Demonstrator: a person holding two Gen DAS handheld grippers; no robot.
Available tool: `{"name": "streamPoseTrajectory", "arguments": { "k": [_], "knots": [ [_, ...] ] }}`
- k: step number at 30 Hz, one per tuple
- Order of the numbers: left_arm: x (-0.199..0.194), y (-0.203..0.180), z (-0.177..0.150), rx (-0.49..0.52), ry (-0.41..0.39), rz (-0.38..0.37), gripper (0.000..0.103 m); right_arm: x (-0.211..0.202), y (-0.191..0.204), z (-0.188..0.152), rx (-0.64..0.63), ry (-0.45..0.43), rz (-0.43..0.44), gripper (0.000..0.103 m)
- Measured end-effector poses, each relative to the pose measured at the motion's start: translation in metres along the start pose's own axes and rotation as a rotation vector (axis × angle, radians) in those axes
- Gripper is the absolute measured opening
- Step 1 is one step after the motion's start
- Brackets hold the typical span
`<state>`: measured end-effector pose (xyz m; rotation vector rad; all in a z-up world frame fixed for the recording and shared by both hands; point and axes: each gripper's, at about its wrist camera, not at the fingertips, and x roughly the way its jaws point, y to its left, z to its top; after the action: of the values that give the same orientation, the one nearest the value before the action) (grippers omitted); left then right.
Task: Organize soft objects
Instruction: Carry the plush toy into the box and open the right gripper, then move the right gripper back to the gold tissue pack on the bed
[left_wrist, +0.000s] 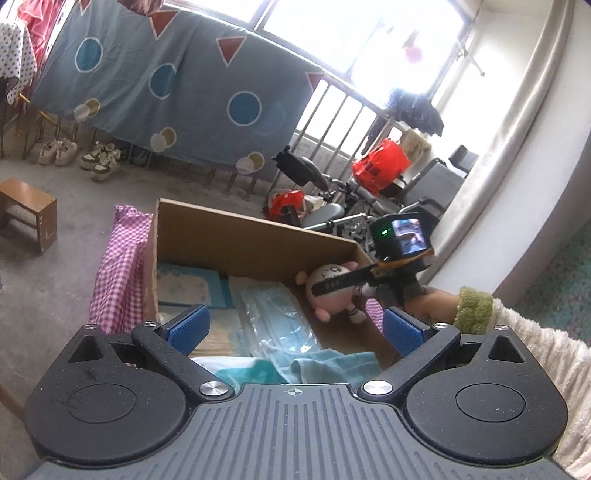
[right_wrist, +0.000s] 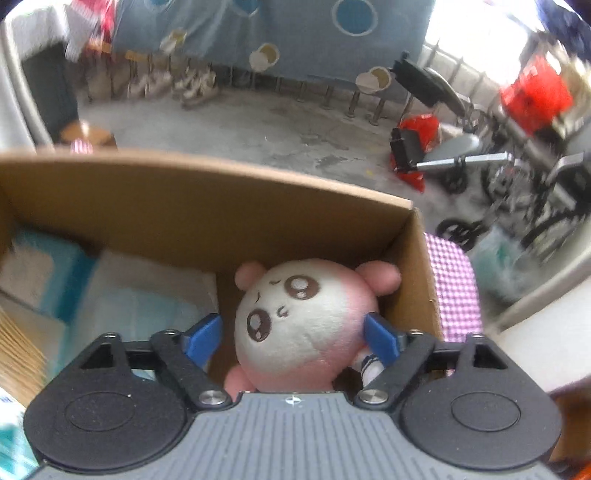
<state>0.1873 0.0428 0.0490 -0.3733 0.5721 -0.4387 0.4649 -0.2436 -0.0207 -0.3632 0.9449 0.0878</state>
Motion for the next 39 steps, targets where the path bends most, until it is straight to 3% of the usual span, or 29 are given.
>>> {"name": "streamPoseTrajectory", "arguments": {
  "k": [4, 7, 9, 14, 23, 27, 32, 39],
  "knots": [
    [0.000, 0.008, -0.001, -0.011, -0.005, 0.008, 0.100, 0.016, 0.031, -0.003, -0.154, 0.019, -0.149, 0.094],
    [-0.003, 0.013, -0.004, -0.020, -0.005, 0.013, 0.100, 0.027, 0.038, -0.007, -0.200, 0.029, -0.198, 0.090],
    [-0.004, 0.016, -0.008, -0.024, -0.005, 0.016, 0.100, 0.024, 0.037, -0.007, -0.186, 0.018, -0.184, 0.086],
    [-0.008, 0.023, -0.012, -0.036, -0.015, 0.015, 0.100, 0.009, 0.022, -0.001, -0.047, -0.020, 0.023, 0.083],
    [-0.018, 0.023, -0.015, -0.038, -0.020, 0.027, 0.101, 0.007, 0.026, 0.001, -0.108, -0.016, -0.003, 0.092],
    [-0.026, 0.019, -0.016, -0.031, -0.032, 0.037, 0.101, -0.033, 0.016, -0.003, -0.075, -0.090, 0.013, 0.092],
    [-0.037, 0.013, -0.017, -0.028, -0.049, 0.034, 0.101, -0.112, -0.019, -0.021, 0.056, -0.226, 0.149, 0.096],
    [-0.047, 0.002, -0.023, -0.007, -0.042, -0.002, 0.102, -0.230, -0.076, -0.095, 0.200, -0.457, 0.291, 0.100]
  ]
}}
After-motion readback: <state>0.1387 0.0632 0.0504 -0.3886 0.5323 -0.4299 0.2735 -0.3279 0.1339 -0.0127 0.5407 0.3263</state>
